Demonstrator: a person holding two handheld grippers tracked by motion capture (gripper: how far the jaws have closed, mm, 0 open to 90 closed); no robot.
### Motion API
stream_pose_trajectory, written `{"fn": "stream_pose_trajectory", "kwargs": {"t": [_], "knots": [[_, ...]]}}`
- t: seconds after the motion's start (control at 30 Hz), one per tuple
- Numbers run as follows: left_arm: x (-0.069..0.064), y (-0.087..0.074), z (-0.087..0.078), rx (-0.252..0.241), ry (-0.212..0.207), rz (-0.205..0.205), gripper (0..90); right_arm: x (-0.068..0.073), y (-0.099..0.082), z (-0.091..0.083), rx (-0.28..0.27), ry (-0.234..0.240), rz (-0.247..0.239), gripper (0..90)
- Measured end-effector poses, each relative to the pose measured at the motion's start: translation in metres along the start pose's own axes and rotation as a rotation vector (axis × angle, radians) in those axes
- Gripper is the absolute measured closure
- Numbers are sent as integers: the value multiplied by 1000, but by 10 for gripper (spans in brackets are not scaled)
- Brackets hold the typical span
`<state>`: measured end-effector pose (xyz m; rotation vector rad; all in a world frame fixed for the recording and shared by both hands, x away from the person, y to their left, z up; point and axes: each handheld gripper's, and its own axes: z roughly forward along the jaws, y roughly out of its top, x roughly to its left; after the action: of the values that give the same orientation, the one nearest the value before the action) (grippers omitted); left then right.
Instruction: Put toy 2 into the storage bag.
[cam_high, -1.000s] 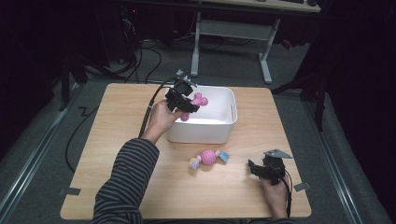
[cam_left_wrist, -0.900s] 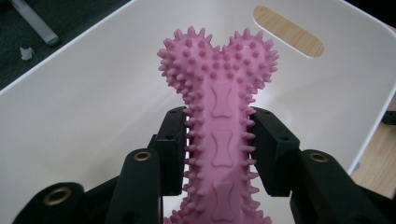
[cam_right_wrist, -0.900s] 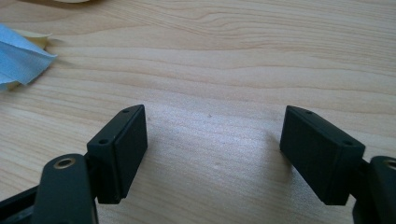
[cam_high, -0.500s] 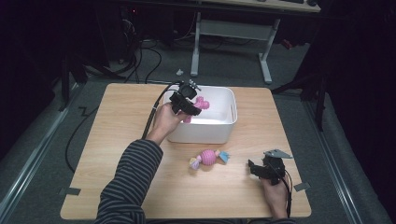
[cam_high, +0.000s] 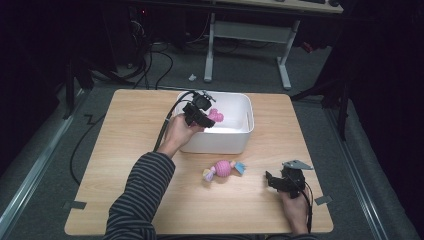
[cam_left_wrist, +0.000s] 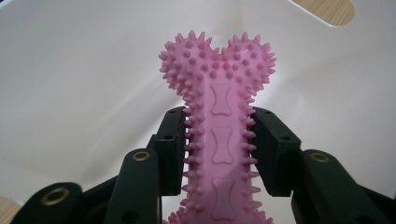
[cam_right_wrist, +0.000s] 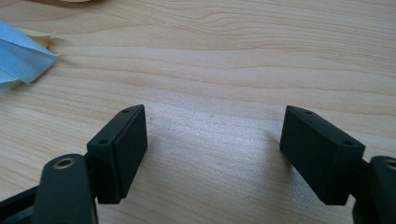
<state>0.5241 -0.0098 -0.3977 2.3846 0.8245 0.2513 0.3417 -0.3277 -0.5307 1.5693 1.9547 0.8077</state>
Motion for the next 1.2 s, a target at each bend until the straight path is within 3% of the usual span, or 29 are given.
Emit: {"fn": "stream_pose_trajectory", "kwargs": {"t": [0.23, 0.33, 0.53, 0.7, 1.07, 1.2], "knots": [[0, 0, 1, 19, 6, -5, 561, 0, 0, 0, -1, 1, -1, 234], [2, 0, -1, 11, -13, -20, 551, 0, 0, 0, 0, 0, -1, 234], [4, -1, -8, 3, -14, -22, 474, 0, 0, 0, 0, 1, -1, 235], [4, -5, -26, -49, -3, -25, 417, 0, 0, 0, -1, 2, -4, 235], [6, -22, -60, -126, 16, -29, 438, 0, 0, 0, -2, 2, -3, 235], [9, -32, -73, -165, 12, -50, 435, 0, 0, 0, 0, 0, -1, 235]]}}
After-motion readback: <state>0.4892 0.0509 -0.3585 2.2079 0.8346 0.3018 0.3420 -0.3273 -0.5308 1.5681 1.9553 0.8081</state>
